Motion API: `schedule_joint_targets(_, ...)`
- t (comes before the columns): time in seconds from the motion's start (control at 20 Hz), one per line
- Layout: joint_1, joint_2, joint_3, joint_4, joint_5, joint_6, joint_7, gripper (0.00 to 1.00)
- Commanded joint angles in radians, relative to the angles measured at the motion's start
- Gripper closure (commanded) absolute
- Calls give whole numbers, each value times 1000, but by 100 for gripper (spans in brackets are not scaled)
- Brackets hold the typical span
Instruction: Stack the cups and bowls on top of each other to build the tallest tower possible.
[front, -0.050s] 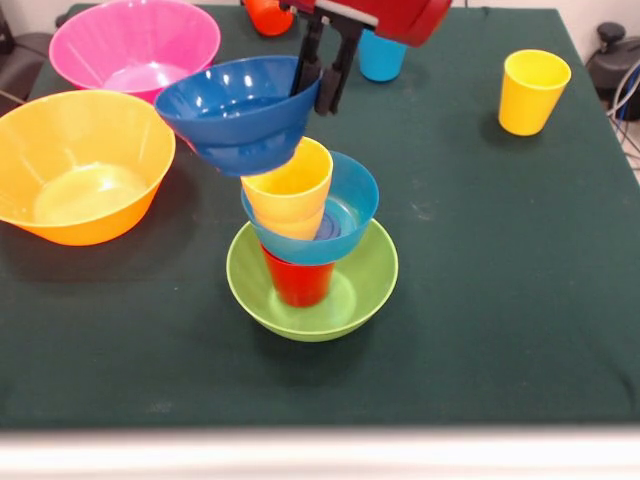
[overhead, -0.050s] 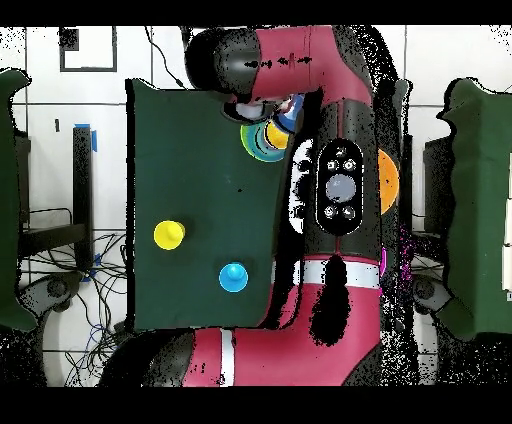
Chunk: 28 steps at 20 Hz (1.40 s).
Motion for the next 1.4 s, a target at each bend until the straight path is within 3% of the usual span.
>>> schedule_joint_targets(0.05, 38, 41, 65, -61, -27, 106, -157, 100)
schedule_joint_targets(0.55, 62, 34, 29, -63, -31, 140, -162, 100)
schedule_joint_targets(0.75, 60, 18, 15, -27, -26, 138, -164, 100)
schedule_joint_targets(0.9, 53, -14, -1, 52, -18, 110, -175, 100)
schedule_joint_targets(1.4, 46, -25, -40, 136, -50, 71, -205, 100)
